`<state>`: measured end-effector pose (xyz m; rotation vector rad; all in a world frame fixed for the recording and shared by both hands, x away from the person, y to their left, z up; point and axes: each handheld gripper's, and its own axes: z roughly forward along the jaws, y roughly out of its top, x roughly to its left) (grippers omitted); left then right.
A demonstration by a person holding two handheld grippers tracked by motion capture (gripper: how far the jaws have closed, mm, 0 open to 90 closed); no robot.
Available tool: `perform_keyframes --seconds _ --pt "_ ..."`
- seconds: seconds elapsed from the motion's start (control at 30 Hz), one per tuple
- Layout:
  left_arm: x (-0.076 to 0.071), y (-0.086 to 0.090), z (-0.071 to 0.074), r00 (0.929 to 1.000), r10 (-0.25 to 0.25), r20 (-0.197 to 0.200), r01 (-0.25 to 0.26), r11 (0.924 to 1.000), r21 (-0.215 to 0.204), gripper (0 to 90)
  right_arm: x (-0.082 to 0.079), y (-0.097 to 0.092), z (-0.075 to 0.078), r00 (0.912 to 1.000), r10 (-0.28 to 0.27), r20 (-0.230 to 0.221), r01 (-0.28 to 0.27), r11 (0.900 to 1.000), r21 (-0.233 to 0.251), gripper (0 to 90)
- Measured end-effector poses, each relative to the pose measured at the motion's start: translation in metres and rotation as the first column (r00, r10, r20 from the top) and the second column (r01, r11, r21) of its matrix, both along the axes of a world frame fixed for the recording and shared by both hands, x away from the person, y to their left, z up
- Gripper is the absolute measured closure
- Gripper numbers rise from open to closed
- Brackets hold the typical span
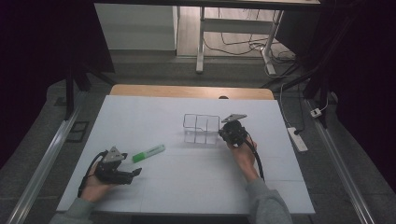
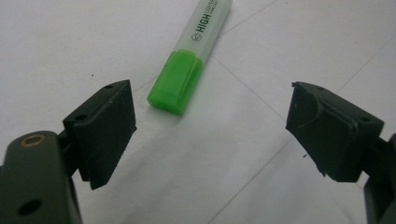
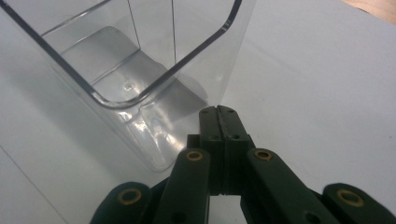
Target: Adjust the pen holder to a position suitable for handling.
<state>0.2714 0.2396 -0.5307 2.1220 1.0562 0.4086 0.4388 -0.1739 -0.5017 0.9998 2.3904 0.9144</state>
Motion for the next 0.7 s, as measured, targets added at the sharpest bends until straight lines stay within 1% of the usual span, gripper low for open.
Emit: perform_keyframes --seconds 0.1,0.37,0.43,0.53,0.67,0.7 --pt "0.0002 0.0008 -0.0002 1.0 0.002 -0.001 -0.002 1.0 0.0 15.5 0.0026 0.0056 0.0005 1.0 0.008 0.001 -0.008 1.0 0.004 89.6" --pt "0.0008 0.0022 -0.0008 1.0 0.003 -0.003 -0.003 1.0 -0.002 15.4 0.0065 0.0113 -0.0002 0.9999 0.013 0.001 -0.013 0.9999 0.011 89.6" --pt "0.0009 0.0025 -0.0007 1.0 0.004 -0.002 -0.004 1.0 -0.002 15.4 0.0065 0.0107 -0.0003 0.9999 0.016 -0.004 -0.016 0.9997 0.016 89.6" --pt "0.0006 0.0027 -0.0006 1.0 0.004 -0.002 -0.004 1.0 -0.002 15.4 0.0059 0.0096 0.0009 0.9998 0.021 -0.001 -0.021 0.9995 0.023 89.6" --pt "0.0002 0.0035 -0.0004 1.0 0.008 -0.001 -0.008 1.0 -0.003 15.4 0.0026 0.0067 0.004 0.9996 0.029 0.003 -0.029 0.9994 0.016 89.7" --pt "0.0001 0.0039 -0.0003 1.0 0.01 -0.001 -0.01 1.0 -0.002 15.4 0.001 0.0049 0.005 0.9996 0.028 -0.001 -0.028 0.9994 0.02 89.7"
